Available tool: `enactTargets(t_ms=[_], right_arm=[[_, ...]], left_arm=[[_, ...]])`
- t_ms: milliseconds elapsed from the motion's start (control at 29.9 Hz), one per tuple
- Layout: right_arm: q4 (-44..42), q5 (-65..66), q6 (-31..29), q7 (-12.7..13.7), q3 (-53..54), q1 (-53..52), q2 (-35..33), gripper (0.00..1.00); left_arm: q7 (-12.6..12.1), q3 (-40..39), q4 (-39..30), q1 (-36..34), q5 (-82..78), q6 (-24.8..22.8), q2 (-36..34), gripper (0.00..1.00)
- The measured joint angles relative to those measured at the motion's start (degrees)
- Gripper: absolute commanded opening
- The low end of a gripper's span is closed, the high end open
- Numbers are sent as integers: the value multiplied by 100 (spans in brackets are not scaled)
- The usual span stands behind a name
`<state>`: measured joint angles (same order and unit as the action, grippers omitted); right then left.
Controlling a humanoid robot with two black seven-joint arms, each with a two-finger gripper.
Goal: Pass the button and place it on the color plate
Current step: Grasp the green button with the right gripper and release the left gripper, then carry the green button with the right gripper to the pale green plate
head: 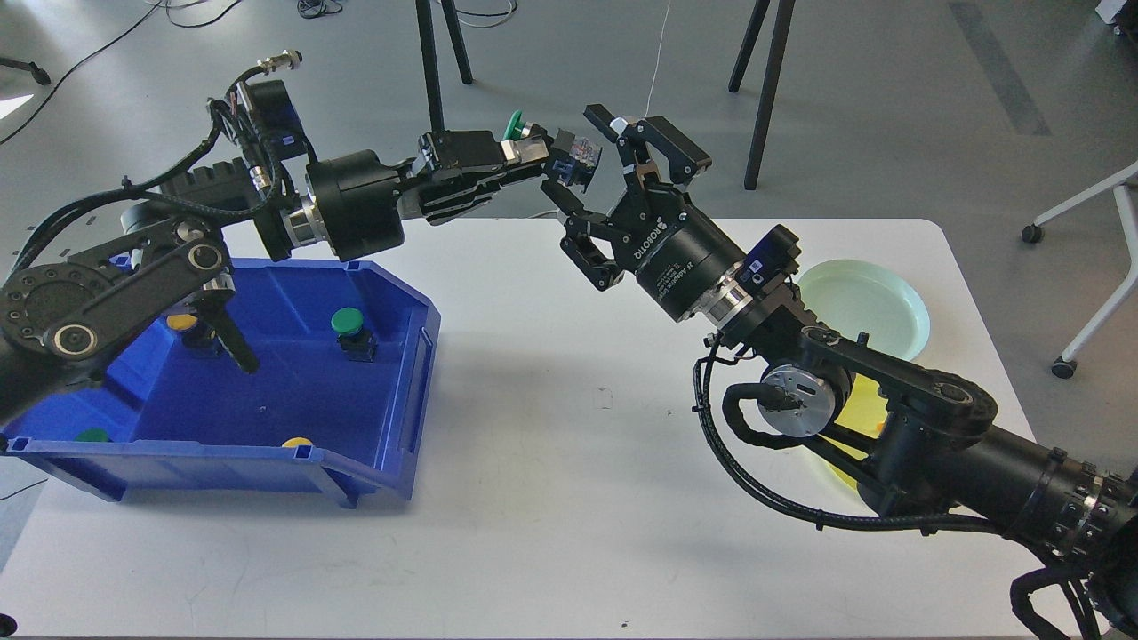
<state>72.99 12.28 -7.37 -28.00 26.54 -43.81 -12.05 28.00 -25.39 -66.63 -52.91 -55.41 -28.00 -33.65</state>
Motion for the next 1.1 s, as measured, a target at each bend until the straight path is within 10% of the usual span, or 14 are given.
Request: enactTargets(t_ms=[201,401,735,1103], right_arm=[[7,8,-22,0,-2,2,1,50],[26,151,-77,0,-59,-46,-5,8],[28,207,-8,-9,-281,-103,-23,1],[50,207,27,2,-304,-90,-107,1]], left_arm=[[0,-1,1,0,4,0,1,13],[2,-9,3,0,2,4,-5,13],[-5,4,6,5,-11,-1,-7,18],[-5,-76,-21,71,125,-1,117,64]])
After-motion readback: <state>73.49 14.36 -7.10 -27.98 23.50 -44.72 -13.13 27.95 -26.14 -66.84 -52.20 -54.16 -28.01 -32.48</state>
